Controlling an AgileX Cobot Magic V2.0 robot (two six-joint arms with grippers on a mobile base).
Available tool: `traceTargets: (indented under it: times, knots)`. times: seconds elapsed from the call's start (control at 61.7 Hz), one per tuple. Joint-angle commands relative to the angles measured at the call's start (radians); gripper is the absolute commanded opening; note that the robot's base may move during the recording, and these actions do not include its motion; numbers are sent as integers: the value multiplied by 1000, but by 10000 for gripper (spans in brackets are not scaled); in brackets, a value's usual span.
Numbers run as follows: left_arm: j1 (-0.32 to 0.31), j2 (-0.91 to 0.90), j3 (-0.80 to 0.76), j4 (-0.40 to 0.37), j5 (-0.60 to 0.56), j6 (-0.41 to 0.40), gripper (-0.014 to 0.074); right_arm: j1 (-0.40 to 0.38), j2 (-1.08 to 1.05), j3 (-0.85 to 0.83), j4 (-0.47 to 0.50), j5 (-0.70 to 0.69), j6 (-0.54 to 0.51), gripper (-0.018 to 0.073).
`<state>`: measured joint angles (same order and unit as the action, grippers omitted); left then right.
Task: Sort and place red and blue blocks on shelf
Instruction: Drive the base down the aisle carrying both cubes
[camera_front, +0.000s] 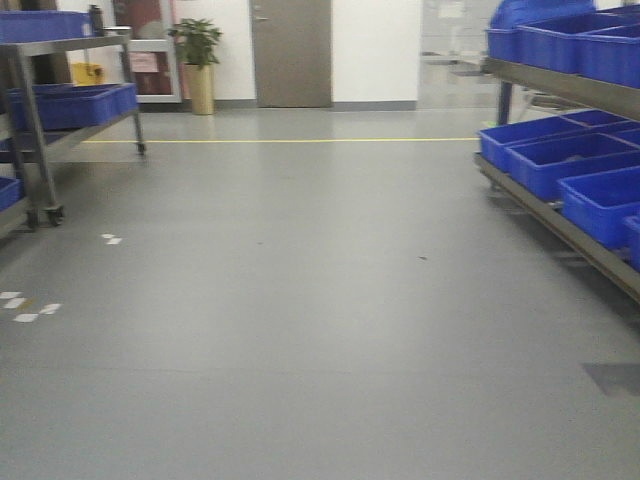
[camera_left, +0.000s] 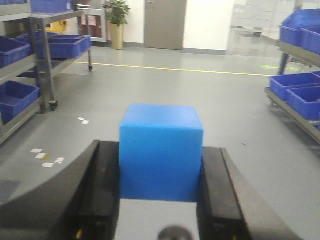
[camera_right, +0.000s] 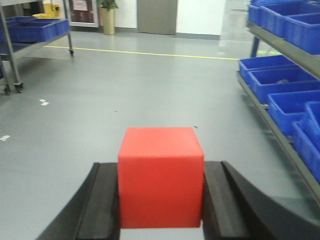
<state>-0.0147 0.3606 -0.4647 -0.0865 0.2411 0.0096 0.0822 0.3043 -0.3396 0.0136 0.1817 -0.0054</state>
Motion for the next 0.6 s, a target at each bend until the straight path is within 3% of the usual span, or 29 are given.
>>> traceTargets:
  times: [0.0, 0.583]
  knots:
    - [1, 12, -31, -3, -92, -10, 124, -6, 10, -28, -6, -87, -6, 121]
    - [1, 12, -31, -3, -90, -10, 124, -6, 10, -28, -6, -87, -6, 121]
